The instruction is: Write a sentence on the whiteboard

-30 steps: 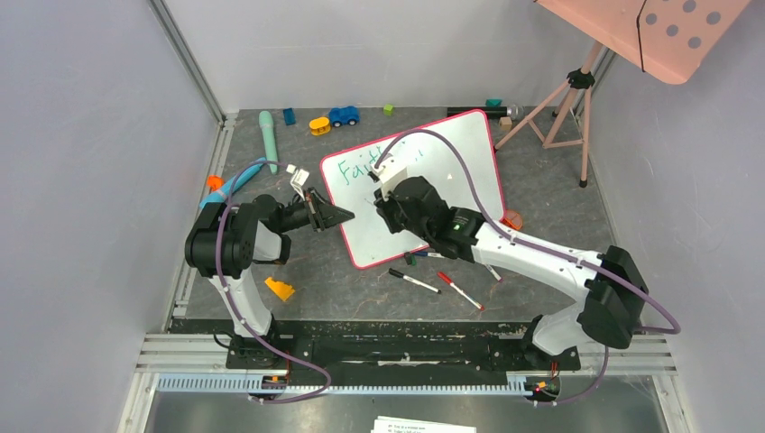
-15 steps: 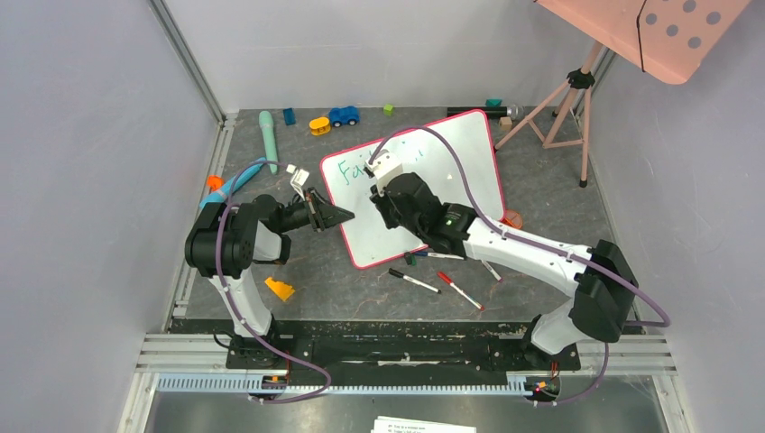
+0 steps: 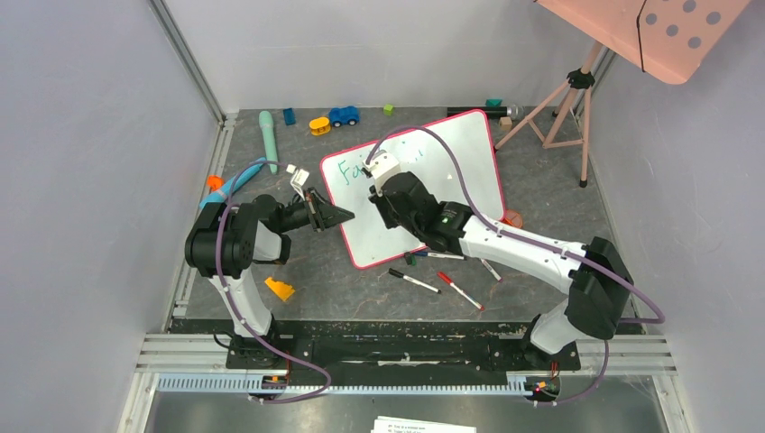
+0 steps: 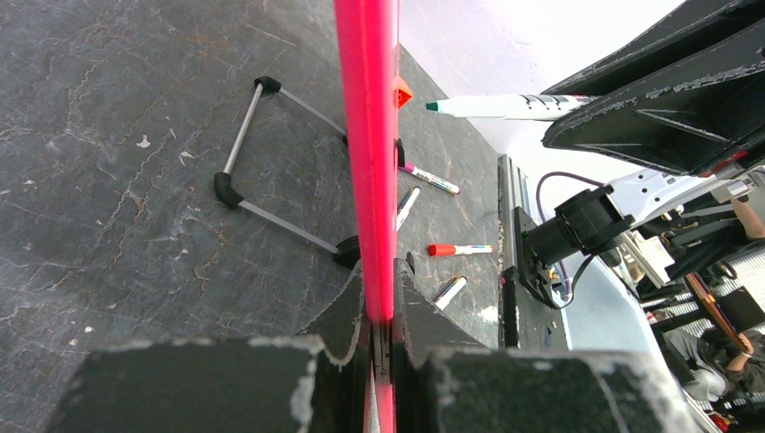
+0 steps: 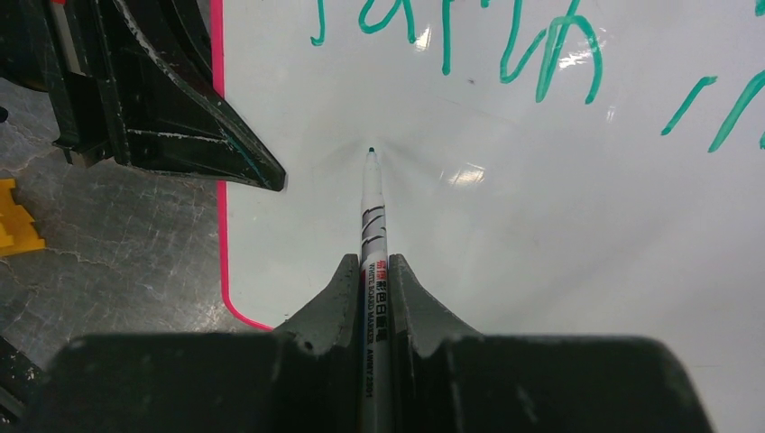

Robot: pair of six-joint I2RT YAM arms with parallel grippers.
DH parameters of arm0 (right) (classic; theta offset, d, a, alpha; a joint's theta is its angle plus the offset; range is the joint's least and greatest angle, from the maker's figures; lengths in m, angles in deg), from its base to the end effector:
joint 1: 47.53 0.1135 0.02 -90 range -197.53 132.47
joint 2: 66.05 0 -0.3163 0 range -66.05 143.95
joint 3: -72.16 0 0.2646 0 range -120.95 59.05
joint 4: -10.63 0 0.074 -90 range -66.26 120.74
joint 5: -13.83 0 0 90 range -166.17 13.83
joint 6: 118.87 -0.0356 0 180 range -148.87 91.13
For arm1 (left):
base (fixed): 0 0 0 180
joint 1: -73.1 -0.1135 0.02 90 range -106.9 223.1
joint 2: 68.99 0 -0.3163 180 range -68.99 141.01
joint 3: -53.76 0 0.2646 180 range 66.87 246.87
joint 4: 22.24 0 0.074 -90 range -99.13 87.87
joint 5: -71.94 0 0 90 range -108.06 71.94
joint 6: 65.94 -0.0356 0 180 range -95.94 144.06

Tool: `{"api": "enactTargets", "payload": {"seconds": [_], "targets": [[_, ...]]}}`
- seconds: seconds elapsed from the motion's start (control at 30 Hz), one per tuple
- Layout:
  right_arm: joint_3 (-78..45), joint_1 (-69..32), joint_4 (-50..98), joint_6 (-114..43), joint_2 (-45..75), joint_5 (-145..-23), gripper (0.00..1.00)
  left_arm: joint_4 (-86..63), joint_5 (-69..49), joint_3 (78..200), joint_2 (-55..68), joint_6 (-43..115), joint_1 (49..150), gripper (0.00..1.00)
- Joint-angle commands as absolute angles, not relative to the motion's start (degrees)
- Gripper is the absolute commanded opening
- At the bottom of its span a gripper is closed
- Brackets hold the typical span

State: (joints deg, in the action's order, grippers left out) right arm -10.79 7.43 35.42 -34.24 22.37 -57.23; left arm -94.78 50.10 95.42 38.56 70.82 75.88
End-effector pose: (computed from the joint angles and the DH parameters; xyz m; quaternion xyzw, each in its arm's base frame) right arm 0.2206 0.2944 0.3502 -0.2843 0.8109 0.1235 0.4964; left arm 0.3082 -0.0480 0.1837 0.1819 0.6674 -0.5975 0.4056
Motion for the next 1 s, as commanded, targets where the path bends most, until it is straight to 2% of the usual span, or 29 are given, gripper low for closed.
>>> {"api": "enactTargets", "payload": {"seconds": [0.0,0.97], "targets": [[-14.4,7.4,34.0,-33.5,23.3,-57.1,0.0,-98.3,56.9,95.5,40.0,64.2,77.4,0.02],[-15.8,7.4,37.4,-34.2,25.7,-53.7,0.0,-98.3,56.9,95.5,40.2,64.3,77.4,0.02]]}}
